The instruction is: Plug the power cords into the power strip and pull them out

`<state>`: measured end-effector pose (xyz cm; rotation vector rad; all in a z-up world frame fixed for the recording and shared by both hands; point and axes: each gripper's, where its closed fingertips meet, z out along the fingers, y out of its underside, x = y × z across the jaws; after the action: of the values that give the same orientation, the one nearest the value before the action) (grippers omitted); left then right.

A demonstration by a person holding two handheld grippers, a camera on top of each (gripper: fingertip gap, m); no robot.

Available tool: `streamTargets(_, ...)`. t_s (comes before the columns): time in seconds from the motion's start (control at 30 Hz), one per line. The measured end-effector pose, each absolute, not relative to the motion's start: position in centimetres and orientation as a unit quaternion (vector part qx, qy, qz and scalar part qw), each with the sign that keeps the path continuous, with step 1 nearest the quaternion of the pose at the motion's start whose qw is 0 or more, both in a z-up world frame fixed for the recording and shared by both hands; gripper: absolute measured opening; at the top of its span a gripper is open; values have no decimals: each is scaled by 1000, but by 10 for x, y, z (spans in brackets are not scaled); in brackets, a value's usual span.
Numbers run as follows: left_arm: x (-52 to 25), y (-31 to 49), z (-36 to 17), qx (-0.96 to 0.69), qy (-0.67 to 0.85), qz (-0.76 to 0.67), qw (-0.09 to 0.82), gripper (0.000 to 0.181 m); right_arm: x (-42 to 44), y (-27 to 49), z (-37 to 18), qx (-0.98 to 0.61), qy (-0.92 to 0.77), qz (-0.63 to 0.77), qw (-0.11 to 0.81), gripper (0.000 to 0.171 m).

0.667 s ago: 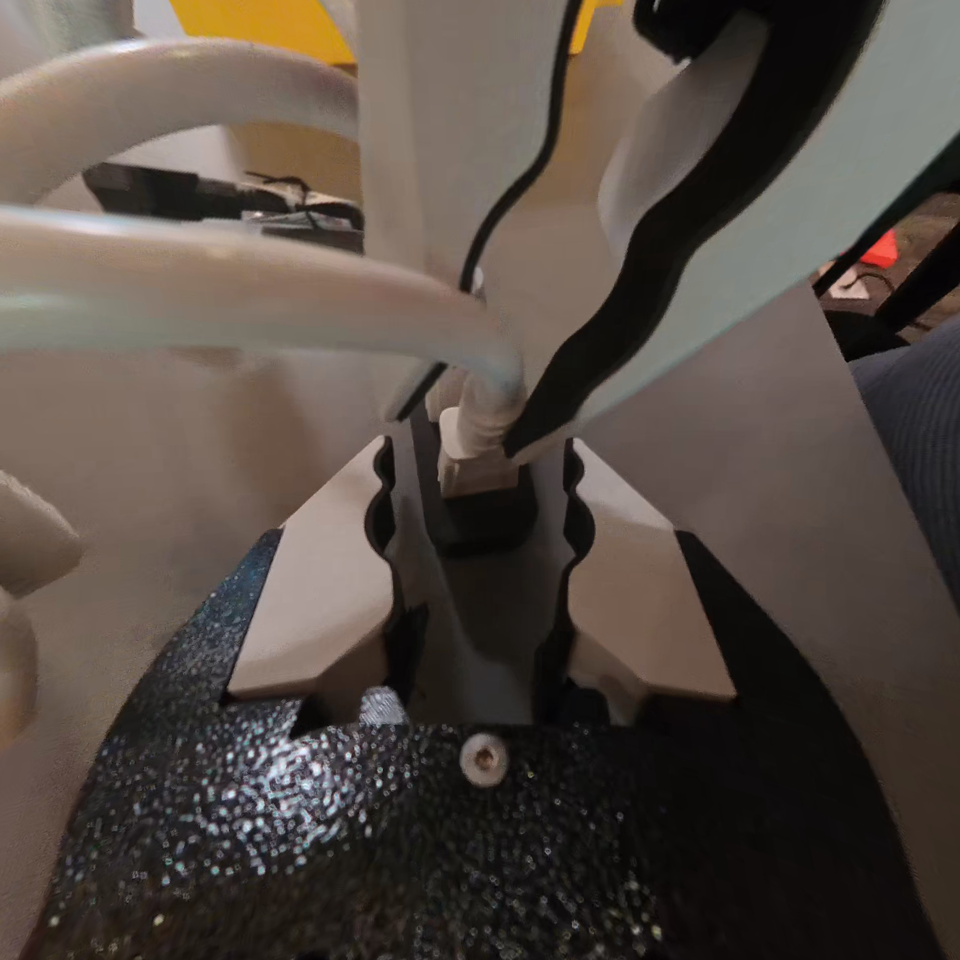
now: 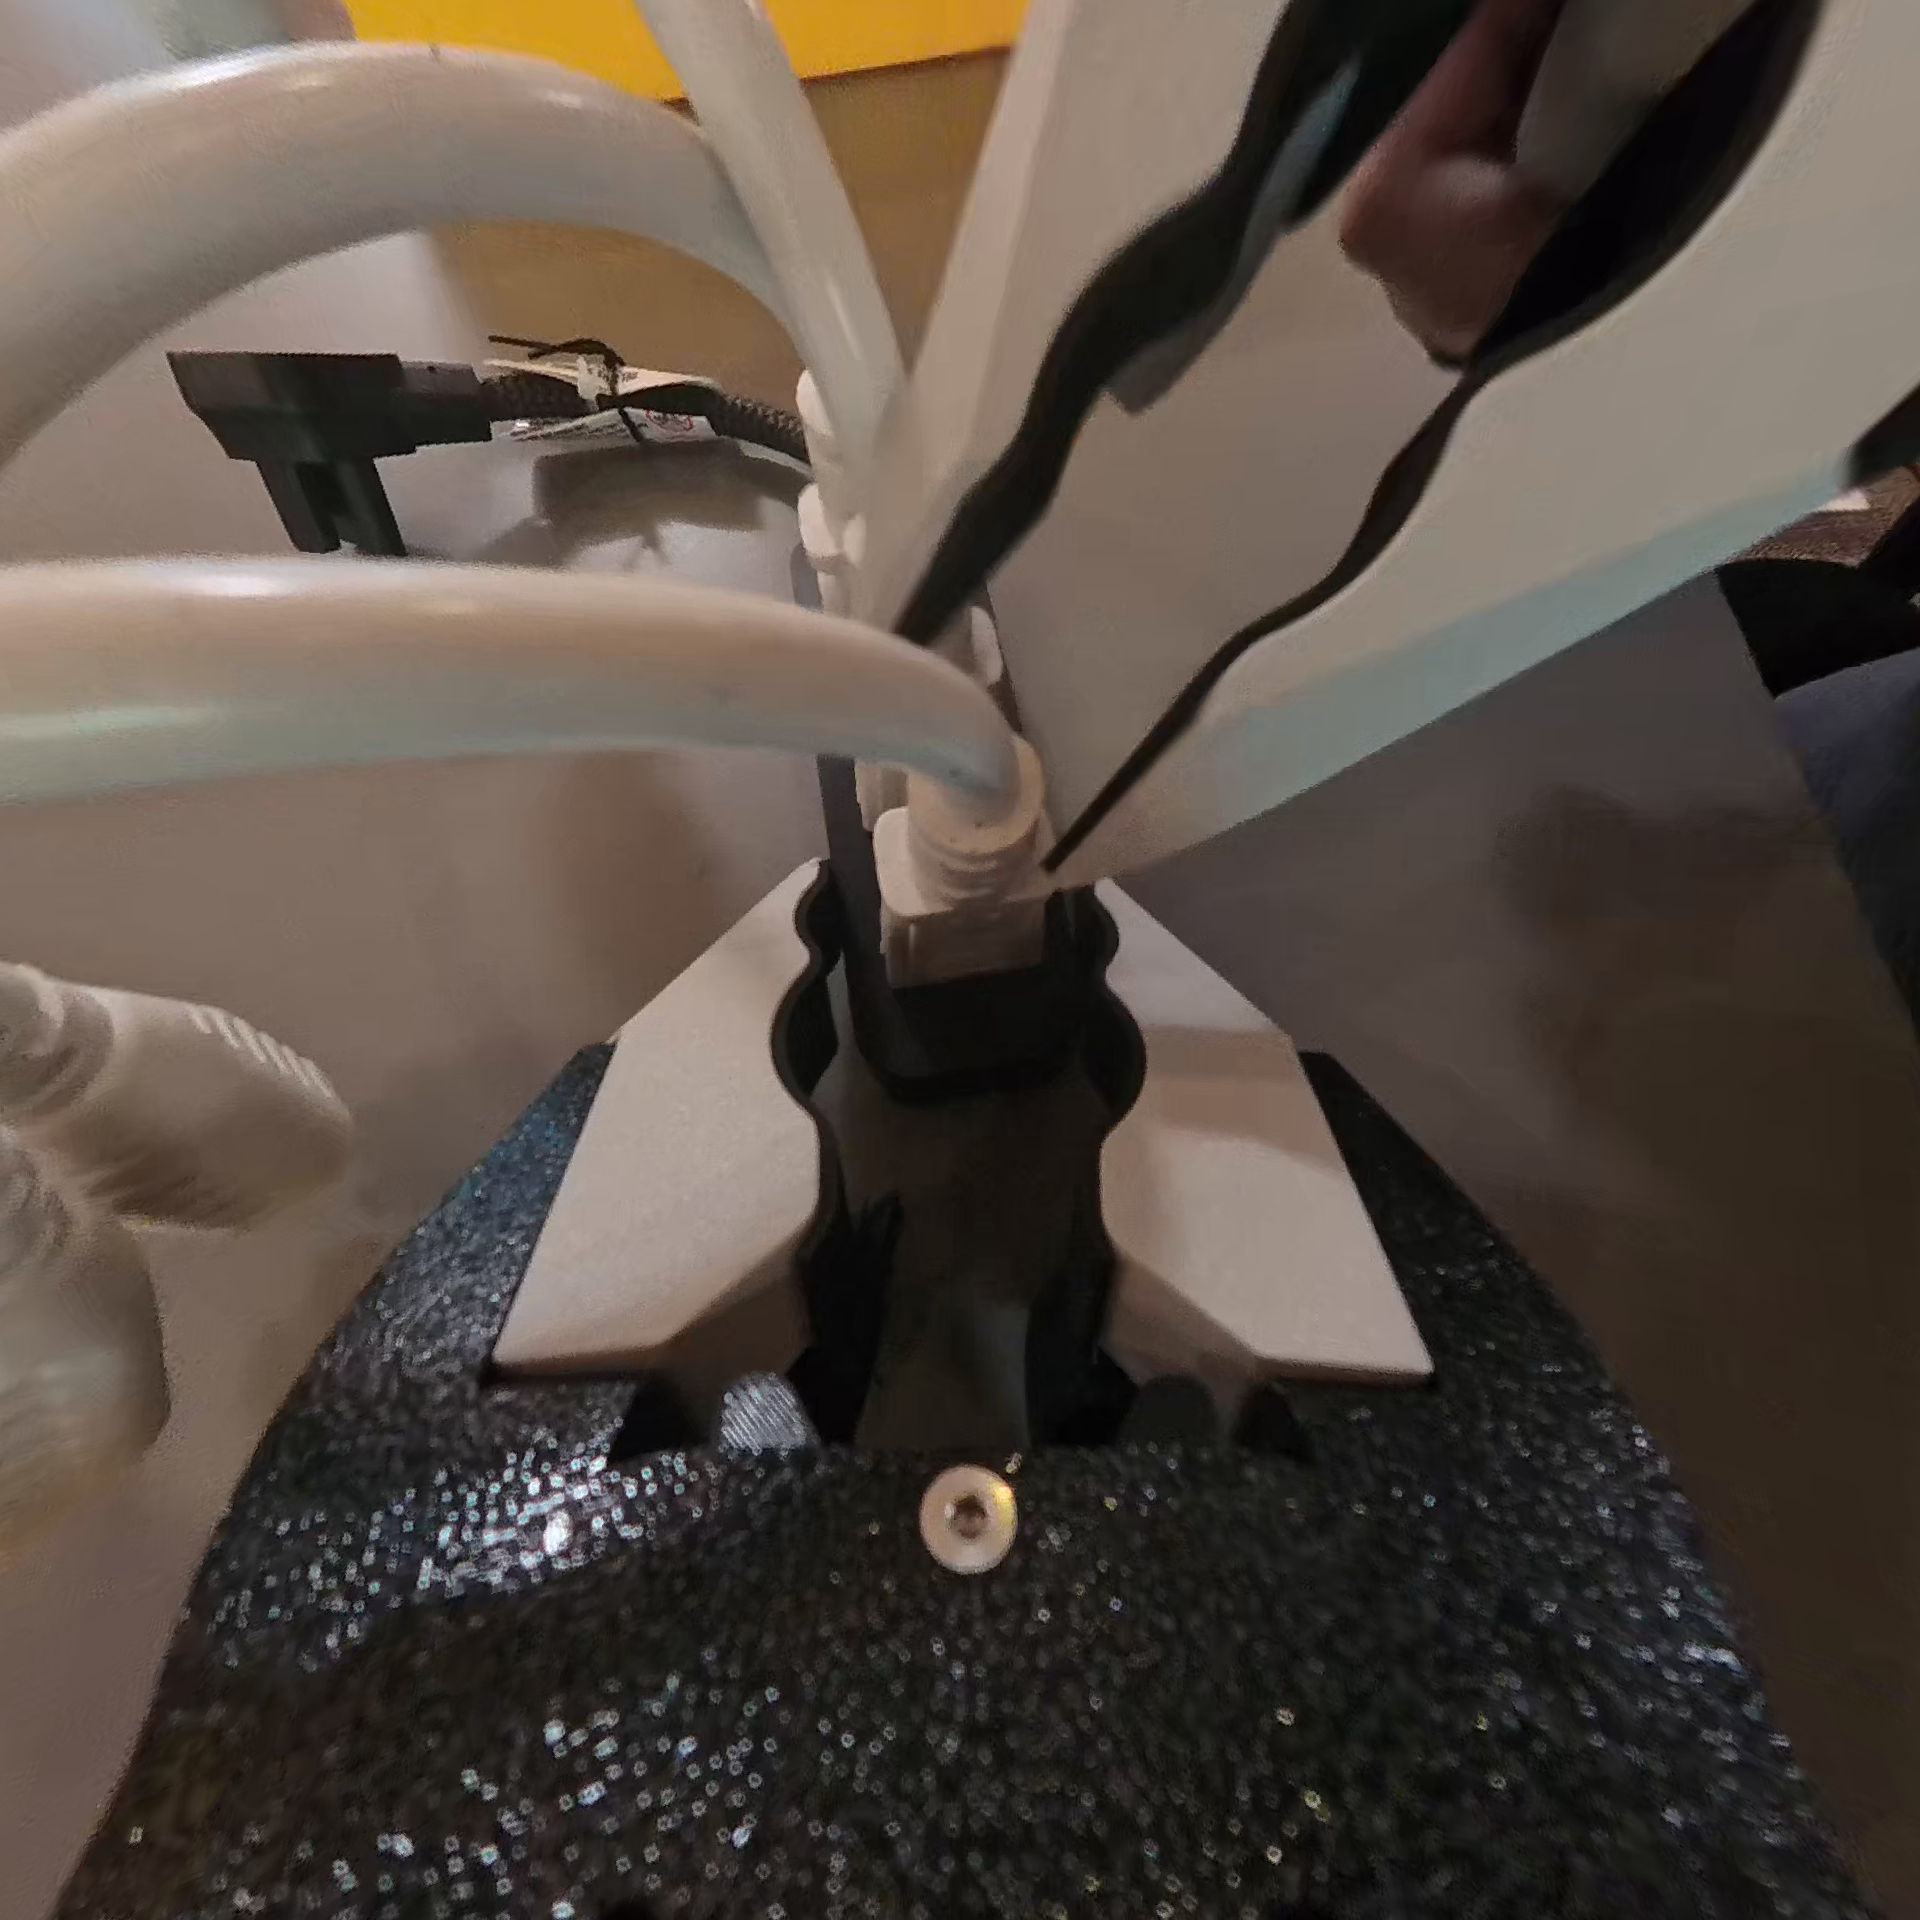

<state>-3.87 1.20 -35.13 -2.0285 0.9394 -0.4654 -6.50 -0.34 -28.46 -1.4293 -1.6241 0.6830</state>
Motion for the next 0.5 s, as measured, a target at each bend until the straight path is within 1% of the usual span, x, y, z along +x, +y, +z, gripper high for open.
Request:
streamTargets(0.03, -39, 12, -351, -807, 376, -183, 417, 44, -65, -4, -292, -580, -647, 265, 418, 22)
streamTargets(0.07, -39, 12, -351, -806, 377, -179, 419, 44, -67, -5, -293, -580, -637, 268, 431, 25)
streamTargets(0.13, -39, 12, -351, -807, 377, -177, 419, 44, -67, -7, -299, -596, -622, 264, 435, 25)
streamTargets(0.2, -39, 12, -351, -808, 375, -178, 419, 44, -70, -2, -299, -602, -589, 270, 467, 16)
streamTargets(0.3, -39, 13, -351, -808, 374, -175, 420, 44, -75, 1, -299, -607, -568, 273, 485, 15)
streamTargets(0.37, -38, 13, -351, -808, 373, -176, 420, 44, -75, 1, -301, -604, -574, 259, 489, 17)
streamTargets(0.4, -37, 14, -351, -811, 367, -173, 422, 44, -74, -2, -302, -607, -578, 261, 479, 26)
streamTargets(0.47, -34, 18, -351, -816, 357, -154, 428, 44, -67, 1, -303, -622, -572, 243, 477, 28)
streamTargets(0.5, -33, 21, -351, -820, 348, -147, 431, 44, -62, 5, -306, -630, -570, 228, 475, 26)
